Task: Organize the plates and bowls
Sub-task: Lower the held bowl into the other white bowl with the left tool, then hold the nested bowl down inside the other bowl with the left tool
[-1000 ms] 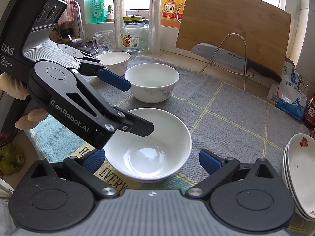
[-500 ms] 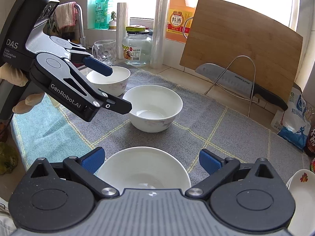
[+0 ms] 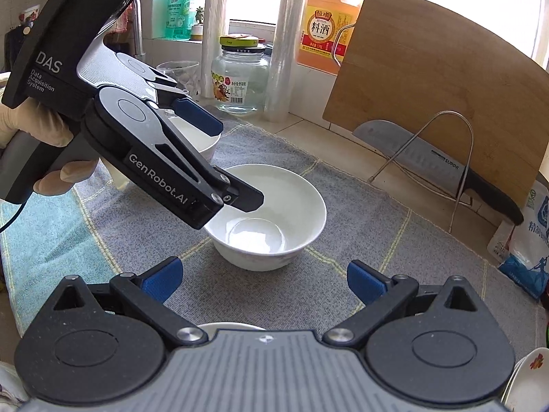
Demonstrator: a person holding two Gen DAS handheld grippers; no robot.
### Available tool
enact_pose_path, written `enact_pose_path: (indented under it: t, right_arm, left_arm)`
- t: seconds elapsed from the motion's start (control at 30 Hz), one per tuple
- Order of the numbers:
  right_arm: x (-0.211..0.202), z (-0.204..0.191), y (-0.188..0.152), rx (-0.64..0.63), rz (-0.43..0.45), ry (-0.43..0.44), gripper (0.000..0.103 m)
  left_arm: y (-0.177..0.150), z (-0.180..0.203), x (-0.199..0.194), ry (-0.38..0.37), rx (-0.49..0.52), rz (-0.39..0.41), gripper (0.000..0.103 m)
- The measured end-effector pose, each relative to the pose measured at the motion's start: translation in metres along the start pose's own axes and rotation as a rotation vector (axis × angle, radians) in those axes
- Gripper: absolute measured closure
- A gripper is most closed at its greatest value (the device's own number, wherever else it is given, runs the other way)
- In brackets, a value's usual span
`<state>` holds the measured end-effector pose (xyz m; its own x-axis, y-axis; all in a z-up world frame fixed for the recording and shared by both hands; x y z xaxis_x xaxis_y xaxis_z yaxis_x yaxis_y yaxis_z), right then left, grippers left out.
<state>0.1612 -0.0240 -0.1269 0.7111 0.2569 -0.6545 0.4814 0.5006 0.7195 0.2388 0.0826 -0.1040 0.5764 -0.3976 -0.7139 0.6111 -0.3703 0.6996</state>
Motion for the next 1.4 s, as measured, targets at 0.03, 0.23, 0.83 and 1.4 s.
enact_pose_path:
  t: [0.03,0.23,0.83,1.4]
  right_arm:
    - [0.005,0.000,0.002,0.000,-0.004,0.004,0.000]
    - [0.025,-0.001,0.006,-0.002,-0.029,0.023,0.000]
    - [0.042,-0.009,0.013,-0.021,-0.052,0.053,0.009]
    - [0.044,-0.009,0.013,-0.001,-0.053,0.059,0.014]
  left_arm:
    - [0.001,-0.001,0.003,-0.002,0.001,-0.005,0.008]
    - [0.001,-0.004,0.020,-0.035,0.002,-0.045,0.022]
    - [0.000,-0.005,0.034,-0.102,0.005,-0.084,0.044]
    - [0.002,-0.009,0.036,-0.117,-0.001,-0.096,0.051]
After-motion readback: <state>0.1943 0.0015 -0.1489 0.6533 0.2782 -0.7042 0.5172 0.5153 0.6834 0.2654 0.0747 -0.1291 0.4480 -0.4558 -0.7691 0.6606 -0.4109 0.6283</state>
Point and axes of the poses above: each gripper's, at about its wrist camera, not at the fingertips, and x roughly the way its jaws point, z to its right, y to its top, the point moved 7 cm from there along x, roughly the way its jaws point, and after that the axes turned 9 degrees about -y, right-handed, at the moved point
